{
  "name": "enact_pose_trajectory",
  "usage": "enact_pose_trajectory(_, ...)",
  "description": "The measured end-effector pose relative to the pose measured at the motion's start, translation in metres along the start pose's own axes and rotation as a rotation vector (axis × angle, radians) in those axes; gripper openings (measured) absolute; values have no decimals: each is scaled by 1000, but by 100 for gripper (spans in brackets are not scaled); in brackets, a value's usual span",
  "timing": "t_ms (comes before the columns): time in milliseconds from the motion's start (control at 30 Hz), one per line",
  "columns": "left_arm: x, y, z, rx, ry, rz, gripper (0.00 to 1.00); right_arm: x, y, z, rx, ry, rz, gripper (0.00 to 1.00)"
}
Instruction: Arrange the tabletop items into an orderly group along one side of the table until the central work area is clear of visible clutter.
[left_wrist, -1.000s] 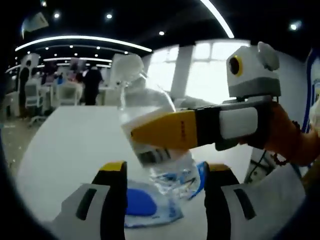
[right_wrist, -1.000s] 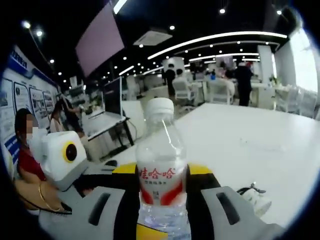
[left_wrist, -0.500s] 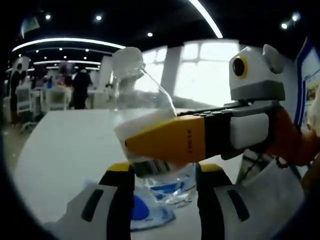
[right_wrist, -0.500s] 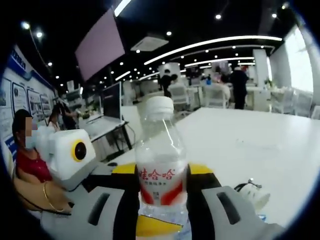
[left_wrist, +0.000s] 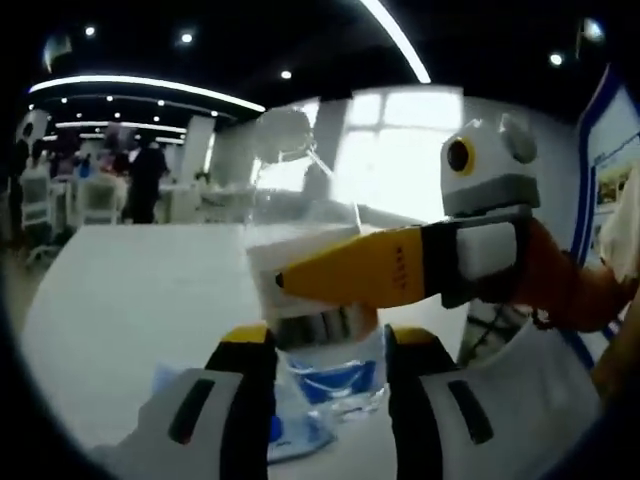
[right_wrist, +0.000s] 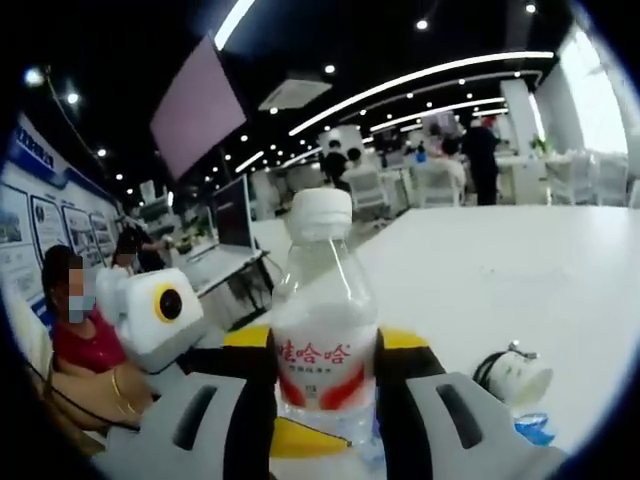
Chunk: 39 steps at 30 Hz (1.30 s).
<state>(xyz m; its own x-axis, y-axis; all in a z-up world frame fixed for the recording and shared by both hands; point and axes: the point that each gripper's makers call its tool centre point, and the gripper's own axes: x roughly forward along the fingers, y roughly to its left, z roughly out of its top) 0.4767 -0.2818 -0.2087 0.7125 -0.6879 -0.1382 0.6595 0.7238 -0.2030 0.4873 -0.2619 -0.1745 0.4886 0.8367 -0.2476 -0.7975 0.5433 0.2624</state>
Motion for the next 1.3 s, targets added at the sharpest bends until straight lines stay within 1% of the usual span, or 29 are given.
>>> enact_pose_trajectory(100,-1,-6,4,14,-4,-44,37,-6,2,1,4,16,39,38)
enact_pose_trajectory(167,-3,-8,8,32,-10,-73,37,-9,5,2,-14,18,56,38)
enact_pose_trajectory(233,-2,-10,9,32,-6,-91,36,-12,6,3,-30,25,63,38)
enact_pose_trajectory(367,-2,-12,12,64,8,-109,35,-14,7,5,-41,37,88,38)
enact_pose_trajectory(400,-2,-11,13,62,7,-112,35,-14,6,6,-40,35,91,38)
enact_pose_trajectory(467,-2,-11,15,31,0,-133,35,-14,7,8,-37,31,99,38)
enact_pose_trajectory(500,-3,-12,17,10,-5,-154,35,-15,9,10,-37,24,110,39)
enact_pose_trajectory(567,-5,-11,20,11,-14,-171,34,-16,11,13,-50,12,137,39)
enact_pose_trajectory(633,-8,-13,22,0,-16,-203,34,-17,14,15,-51,6,169,39)
enact_pose_trajectory(700,-12,-17,26,-10,-32,-249,34,-19,20,20,-59,-10,213,40)
enact_pose_trajectory(833,-19,-29,37,-39,-73,-361,34,-22,36,31,-75,-54,318,42)
enact_pose_trajectory(867,-21,-35,40,-49,-79,-400,34,-24,40,32,-78,-60,342,42)
enact_pose_trajectory(933,-25,-41,43,-52,-86,-447,34,-27,46,35,-95,-69,390,43)
enact_pose_trajectory(967,-28,-46,44,-59,-82,-490,34,-31,52,36,-90,-63,432,43)
enact_pose_trajectory(1000,-30,-49,46,-58,-82,-511,35,-33,56,37,-86,-65,457,44)
enact_pose_trajectory(1033,-33,-56,46,-56,-72,-554,35,-36,62,37,-89,-63,499,44)
enact_pose_trajectory(1067,-34,-60,47,-58,-63,-577,35,-38,65,37,-88,-56,521,44)
enact_pose_trajectory(1100,-35,-62,48,-39,-64,-584,35,-40,68,37,-96,-52,541,45)
enact_pose_trajectory(1133,-36,-64,48,-40,-56,-594,35,-41,69,37,-92,-48,553,45)
enact_pose_trajectory(1200,-36,-68,49,-27,-46,-599,35,-43,70,38,-83,-47,563,44)
enact_pose_trajectory(1233,-37,-70,49,-12,-31,-611,35,-45,71,37,-75,-42,578,44)
enact_pose_trajectory(1300,-37,-71,50,5,-19,-615,35,-47,72,37,-76,-45,578,44)
